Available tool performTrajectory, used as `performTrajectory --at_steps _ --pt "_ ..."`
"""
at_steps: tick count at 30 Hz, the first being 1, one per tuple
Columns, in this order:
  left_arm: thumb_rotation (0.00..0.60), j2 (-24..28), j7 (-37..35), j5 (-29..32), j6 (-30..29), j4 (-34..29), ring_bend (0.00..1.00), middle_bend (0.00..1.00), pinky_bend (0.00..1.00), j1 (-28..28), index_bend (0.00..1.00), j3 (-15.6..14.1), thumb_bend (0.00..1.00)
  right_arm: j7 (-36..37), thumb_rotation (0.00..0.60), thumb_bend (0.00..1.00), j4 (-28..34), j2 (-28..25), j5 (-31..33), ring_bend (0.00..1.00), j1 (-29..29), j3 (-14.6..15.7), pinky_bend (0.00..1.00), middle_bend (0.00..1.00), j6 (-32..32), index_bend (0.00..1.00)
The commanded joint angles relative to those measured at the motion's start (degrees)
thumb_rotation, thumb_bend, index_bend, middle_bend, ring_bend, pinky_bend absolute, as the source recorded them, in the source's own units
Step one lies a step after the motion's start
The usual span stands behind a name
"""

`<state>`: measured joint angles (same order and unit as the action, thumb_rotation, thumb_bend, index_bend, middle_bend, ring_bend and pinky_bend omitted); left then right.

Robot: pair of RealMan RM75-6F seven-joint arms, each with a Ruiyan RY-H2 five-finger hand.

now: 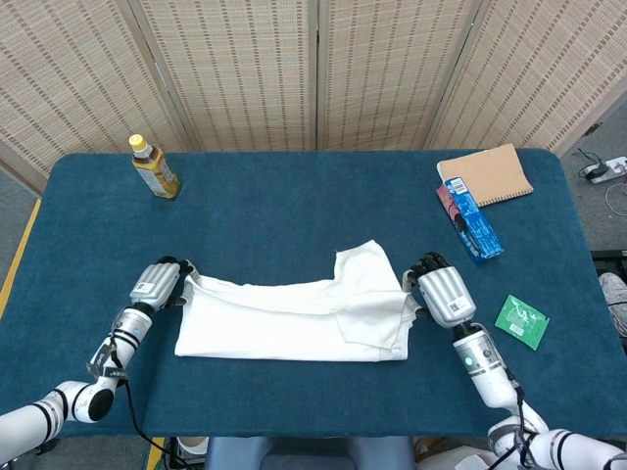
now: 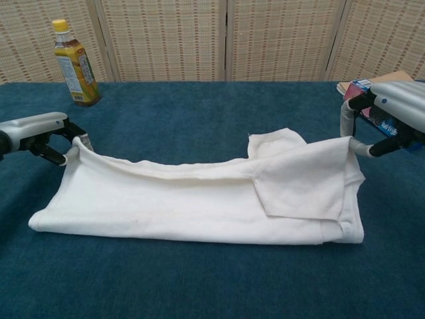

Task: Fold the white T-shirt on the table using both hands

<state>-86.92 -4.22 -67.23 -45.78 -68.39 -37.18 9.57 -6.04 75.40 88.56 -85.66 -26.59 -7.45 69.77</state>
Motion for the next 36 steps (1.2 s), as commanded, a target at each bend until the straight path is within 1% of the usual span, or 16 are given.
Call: performTrajectory --at_steps 1,9,17,22,28,33,36 --pt "0.6 -0.28 0.27 0.38 -0.02 0.45 0.3 0.34 0.12 -0.09 0.75 0.08 0.62 -0.31 0.6 0.54 -0.84 0.56 0.42 0.33 -0.51 -0.21 0.21 0.51 -0.53 0.86" --pt "0.6 -0.9 0.48 1.57 0.13 1.76 0.3 0.34 0.13 -0.35 0.75 0.59 0.62 -2.29 0.6 0.54 -4.47 2.28 1.4 0.33 -1.66 -0.6 0.21 0.51 -1.39 0.86" --pt "0.6 -1.15 0.49 2.0 0.15 2.22 0.3 0.34 0.13 -0.34 0.75 0.65 0.62 -1.3 0.6 0.54 -8.52 4.6 2.56 0.33 -3.2 -1.58 0.21 0.51 -2.51 0.86" --pt "0.6 -1.21 0.44 2.41 0.45 2.52 0.3 0.34 0.12 -0.3 0.74 0.64 0.62 -1.83 0.6 0.54 -9.76 5.17 3.11 0.33 -3.88 -1.29 0.21 0.51 -3.93 0.86" --pt "0.6 -1.03 0.3 2.22 0.73 2.72 0.3 0.34 0.12 -0.29 0.74 0.41 0.62 -2.24 0.6 0.54 -9.24 4.57 3.37 0.33 -3.51 -0.18 0.21 0.51 -4.54 0.86" --pt "0.6 -0.94 0.06 2.22 0.94 2.94 0.3 0.34 0.13 -0.33 0.73 0.42 0.62 -1.75 0.6 0.54 -6.13 2.77 3.44 0.33 -2.88 0.45 0.21 0.51 -4.44 0.86" --pt "0.6 -1.14 -0.32 2.29 0.79 3.29 0.3 0.34 0.13 -0.29 0.71 0.6 0.62 -2.73 0.6 0.54 -5.7 2.09 4.22 0.33 -2.72 0.44 0.21 0.51 -4.86 0.86"
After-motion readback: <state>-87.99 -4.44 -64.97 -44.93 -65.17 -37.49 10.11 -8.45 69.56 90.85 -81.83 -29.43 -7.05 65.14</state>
